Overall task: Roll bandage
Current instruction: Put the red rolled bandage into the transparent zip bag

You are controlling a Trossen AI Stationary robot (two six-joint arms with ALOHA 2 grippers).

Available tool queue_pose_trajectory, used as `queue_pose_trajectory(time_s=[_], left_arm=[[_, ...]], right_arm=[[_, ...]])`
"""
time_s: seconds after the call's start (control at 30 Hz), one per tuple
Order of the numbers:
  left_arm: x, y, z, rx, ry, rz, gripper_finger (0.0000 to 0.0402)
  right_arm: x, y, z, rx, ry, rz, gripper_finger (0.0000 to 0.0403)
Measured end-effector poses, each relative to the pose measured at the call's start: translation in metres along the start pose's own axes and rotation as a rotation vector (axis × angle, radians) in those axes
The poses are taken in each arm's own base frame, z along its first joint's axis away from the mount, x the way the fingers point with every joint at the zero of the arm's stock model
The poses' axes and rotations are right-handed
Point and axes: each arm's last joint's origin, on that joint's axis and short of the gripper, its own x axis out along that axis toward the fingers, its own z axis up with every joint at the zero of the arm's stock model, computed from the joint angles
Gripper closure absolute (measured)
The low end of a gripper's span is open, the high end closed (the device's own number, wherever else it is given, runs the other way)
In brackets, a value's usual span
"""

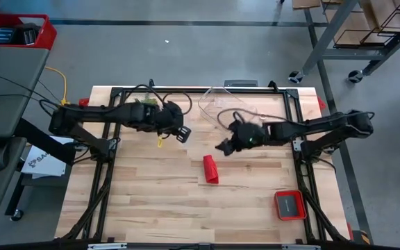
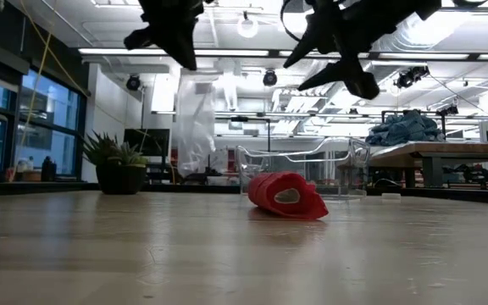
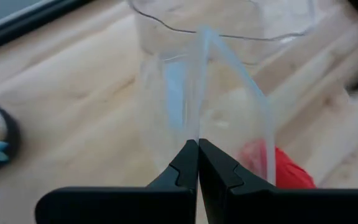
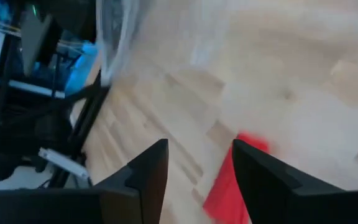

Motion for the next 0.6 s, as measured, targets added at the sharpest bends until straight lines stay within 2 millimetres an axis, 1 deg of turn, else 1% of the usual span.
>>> queue_pose_trajectory(time_s=[0.07, 0.17, 0.27, 0.33, 0.4, 0.5, 0.6], left_arm=[[0.0, 0.006, 0.004, 0.005, 0.0, 0.022, 0.0401], [0.004, 0.014, 0.011, 0.023, 0.019, 0.026, 0.0401], [0.009, 0.02, 0.017, 0.053, 0.039, 0.019, 0.0401], [0.011, 0.025, 0.02, 0.078, 0.048, 0.019, 0.0401], [0.012, 0.028, 0.023, 0.1, 0.059, 0.014, 0.0401], [0.014, 0.032, 0.025, 0.133, 0.077, 0.001, 0.0401], [0.015, 0.034, 0.027, 0.154, 0.09, -0.009, 0.0401]], right_arm=[[0.01, 0.0, -0.012, 0.022, 0.045, -0.033, 0.0236], [0.033, -0.005, -0.031, 0.105, 0.095, -0.104, 0.024], [0.055, -0.009, -0.042, 0.187, 0.105, -0.114, 0.0242], [0.068, -0.011, -0.046, 0.238, 0.114, -0.104, 0.0242], [0.08, -0.012, -0.048, 0.253, 0.134, -0.136, 0.0242], [0.096, -0.009, -0.048, 0.231, 0.172, -0.205, 0.0242], [0.109, -0.005, -0.042, 0.175, 0.211, -0.295, 0.0242]])
